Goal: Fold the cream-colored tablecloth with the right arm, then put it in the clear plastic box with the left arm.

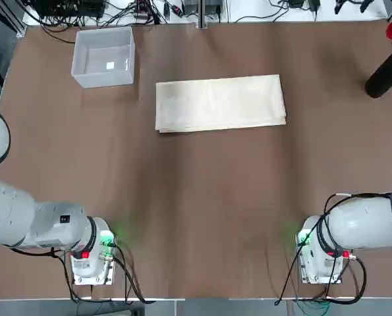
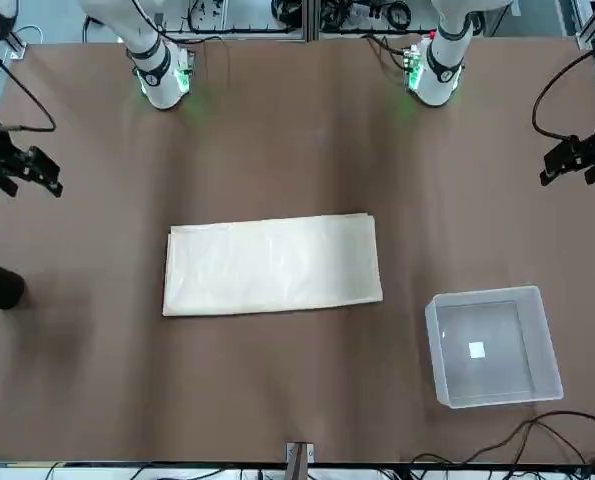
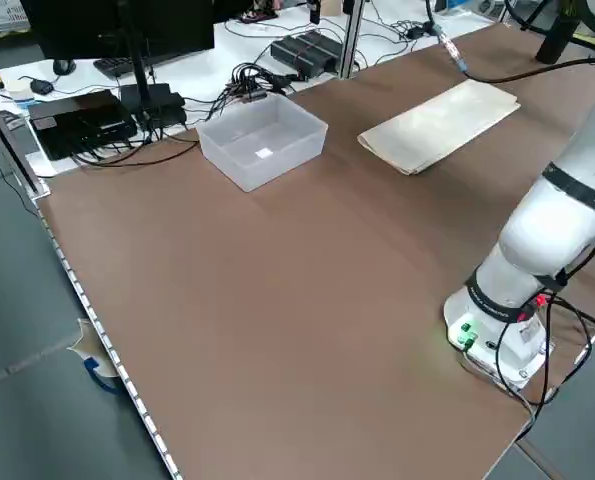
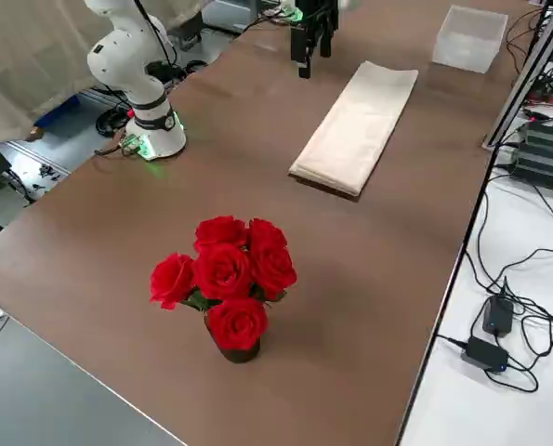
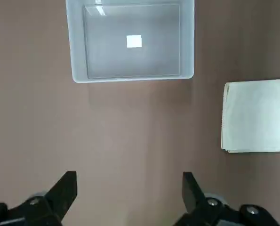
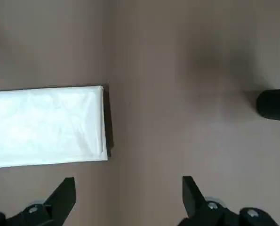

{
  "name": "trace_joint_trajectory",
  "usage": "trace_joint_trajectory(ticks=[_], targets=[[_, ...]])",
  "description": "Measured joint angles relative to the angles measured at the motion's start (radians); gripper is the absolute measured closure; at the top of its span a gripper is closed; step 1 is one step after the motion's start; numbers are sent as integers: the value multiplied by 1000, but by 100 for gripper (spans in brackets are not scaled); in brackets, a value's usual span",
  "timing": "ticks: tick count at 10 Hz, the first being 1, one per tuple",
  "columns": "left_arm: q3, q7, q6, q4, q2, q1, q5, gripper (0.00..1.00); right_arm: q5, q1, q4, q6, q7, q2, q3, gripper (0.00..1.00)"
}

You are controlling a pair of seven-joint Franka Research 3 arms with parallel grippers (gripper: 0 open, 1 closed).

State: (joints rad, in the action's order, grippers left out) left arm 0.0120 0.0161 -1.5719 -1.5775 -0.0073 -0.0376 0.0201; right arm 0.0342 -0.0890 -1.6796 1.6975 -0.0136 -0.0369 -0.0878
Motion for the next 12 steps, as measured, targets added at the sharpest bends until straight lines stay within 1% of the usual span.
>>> trace_joint_trajectory(ticks=[2,3,8,10,12], targets=[[-1,0,0,0,0,-2,0,1,-10,0,-29,42,0,17,-2,0],[-1,0,0,0,0,-2,0,1,-32,2,-39,67,0,38,-4,0],[-1,0,0,0,0,-2,0,1,-88,16,-45,148,58,174,-9,0],[0,0,0,0,0,-2,0,1,-135,20,-46,167,81,233,-9,0],[1,0,0,0,0,-1,0,1,-197,39,-47,172,143,292,-11,0]])
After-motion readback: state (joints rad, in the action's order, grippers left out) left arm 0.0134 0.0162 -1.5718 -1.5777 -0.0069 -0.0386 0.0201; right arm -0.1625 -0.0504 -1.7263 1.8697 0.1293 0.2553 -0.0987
